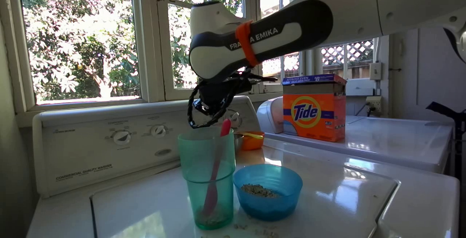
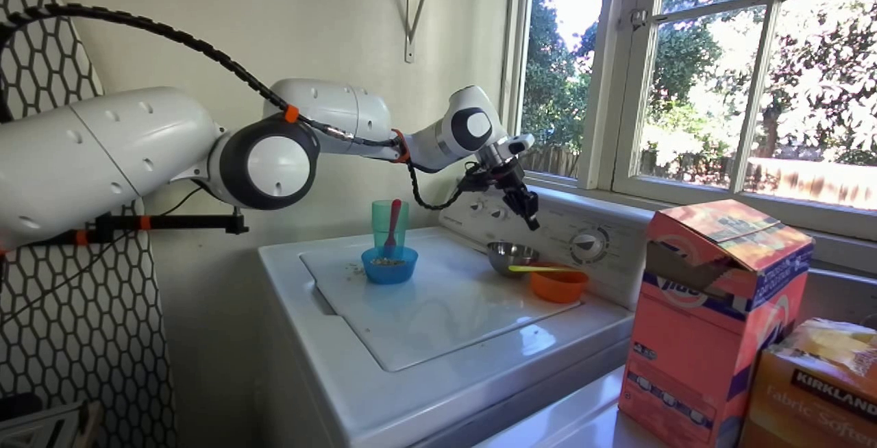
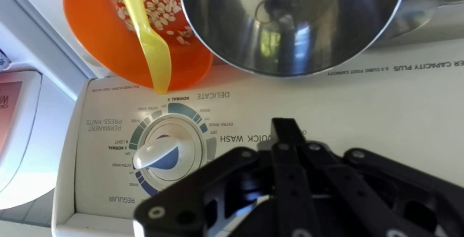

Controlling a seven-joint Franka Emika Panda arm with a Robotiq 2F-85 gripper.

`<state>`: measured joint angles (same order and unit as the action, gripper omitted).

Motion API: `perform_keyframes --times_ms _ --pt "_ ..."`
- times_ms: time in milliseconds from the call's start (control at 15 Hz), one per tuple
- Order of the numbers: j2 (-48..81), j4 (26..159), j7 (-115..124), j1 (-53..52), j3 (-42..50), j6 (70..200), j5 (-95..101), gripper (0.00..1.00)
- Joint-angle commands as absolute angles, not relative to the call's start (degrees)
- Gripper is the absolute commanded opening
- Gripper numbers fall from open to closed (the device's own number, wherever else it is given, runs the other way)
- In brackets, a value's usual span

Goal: Press a button on the washing machine

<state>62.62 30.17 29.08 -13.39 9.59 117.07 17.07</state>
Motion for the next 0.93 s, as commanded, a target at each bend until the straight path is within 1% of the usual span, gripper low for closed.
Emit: perform_keyframes --times_ms 0,867 --pt "62.62 30.17 29.08 -13.39 9.59 117.07 17.07 0.01" --pt "63.39 29.66 29.36 -13.45 9.46 117.58 16.94 0.00"
